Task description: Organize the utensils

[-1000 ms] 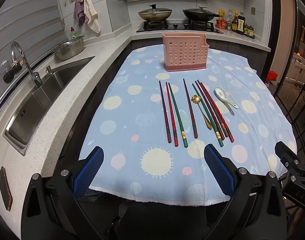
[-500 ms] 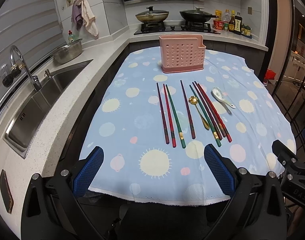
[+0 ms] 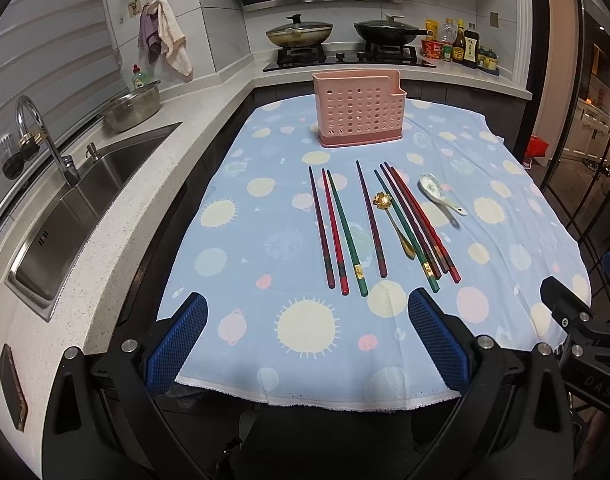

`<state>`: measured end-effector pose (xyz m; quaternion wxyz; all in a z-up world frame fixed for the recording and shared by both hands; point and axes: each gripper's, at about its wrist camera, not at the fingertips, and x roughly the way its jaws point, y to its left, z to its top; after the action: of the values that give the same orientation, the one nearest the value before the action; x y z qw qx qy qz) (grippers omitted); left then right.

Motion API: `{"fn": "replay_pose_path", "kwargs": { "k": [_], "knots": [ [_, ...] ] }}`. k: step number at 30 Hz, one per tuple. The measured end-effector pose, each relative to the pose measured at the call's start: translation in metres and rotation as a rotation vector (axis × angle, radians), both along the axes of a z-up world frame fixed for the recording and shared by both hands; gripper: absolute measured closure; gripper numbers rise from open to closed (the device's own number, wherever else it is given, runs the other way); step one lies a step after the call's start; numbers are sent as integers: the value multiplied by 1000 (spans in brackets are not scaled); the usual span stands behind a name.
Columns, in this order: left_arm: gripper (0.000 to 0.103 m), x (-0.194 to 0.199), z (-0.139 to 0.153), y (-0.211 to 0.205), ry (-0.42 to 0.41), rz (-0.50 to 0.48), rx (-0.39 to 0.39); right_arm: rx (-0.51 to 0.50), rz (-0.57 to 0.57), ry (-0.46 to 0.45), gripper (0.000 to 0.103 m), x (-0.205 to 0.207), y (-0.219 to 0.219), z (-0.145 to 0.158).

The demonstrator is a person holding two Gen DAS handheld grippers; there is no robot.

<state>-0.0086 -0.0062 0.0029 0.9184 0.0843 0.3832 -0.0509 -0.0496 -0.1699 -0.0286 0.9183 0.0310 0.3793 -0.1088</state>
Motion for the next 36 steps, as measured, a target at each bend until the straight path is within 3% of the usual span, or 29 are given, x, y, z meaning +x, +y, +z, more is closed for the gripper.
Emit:
{"fn": "replay_pose_path", "kwargs": {
  "k": [36],
  "knots": [
    [7, 11, -9, 8, 41, 26, -37, 17, -4, 14, 7, 8, -5, -4]
  ]
}}
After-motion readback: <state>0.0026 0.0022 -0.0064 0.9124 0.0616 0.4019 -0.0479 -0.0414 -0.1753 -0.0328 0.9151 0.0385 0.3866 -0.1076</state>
